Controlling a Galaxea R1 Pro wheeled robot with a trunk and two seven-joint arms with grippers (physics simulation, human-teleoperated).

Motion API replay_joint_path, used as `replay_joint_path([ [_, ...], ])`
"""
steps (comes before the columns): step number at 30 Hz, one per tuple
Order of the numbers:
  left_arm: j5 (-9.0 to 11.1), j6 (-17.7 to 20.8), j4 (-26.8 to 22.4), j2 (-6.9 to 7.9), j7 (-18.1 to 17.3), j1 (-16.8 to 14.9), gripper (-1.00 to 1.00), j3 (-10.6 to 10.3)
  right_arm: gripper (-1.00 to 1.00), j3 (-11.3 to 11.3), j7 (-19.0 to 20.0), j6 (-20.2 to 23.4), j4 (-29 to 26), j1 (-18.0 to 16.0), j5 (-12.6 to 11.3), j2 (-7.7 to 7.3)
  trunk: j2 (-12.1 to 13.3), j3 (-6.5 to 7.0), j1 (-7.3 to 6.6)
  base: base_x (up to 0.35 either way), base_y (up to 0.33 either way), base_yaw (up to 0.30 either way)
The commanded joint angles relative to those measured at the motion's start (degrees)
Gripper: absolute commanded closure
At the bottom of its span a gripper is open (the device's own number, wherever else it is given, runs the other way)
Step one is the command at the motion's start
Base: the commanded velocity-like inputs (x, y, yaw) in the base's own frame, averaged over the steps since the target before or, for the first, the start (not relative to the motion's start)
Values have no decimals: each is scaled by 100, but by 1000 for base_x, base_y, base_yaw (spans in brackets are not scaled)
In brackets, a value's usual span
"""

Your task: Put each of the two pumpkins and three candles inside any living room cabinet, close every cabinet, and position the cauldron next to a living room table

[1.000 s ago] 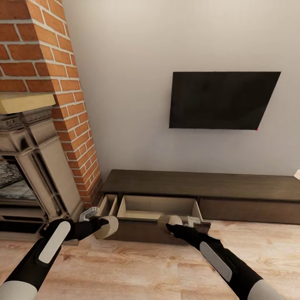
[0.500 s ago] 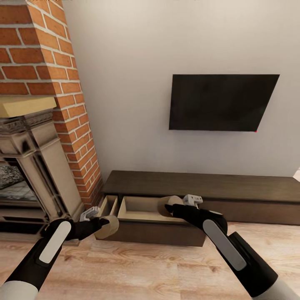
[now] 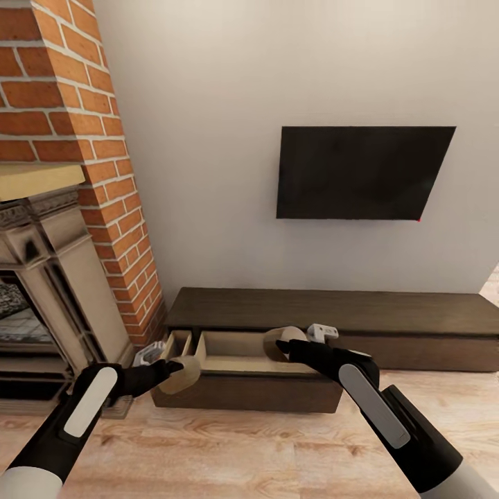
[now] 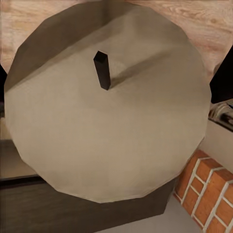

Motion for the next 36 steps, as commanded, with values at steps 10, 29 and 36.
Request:
replay_joint_path([
  [10,61,6,-15,-12,55,-4,100,-29,100,19,-65,-53,0,-7,-28,-7,-5,-3,3,208,58,-13],
  [29,61,6,-9,-16,55,-4,100,-48,100,19,-62,-73,-7,-7,-58,-11,-5,-2,3,250,20,-1],
  [36,61,6,-8,-18,55,-4,100,-47,100,14,-57,-73,-7,-7,-58,-12,-5,34,3,239,195,-139],
])
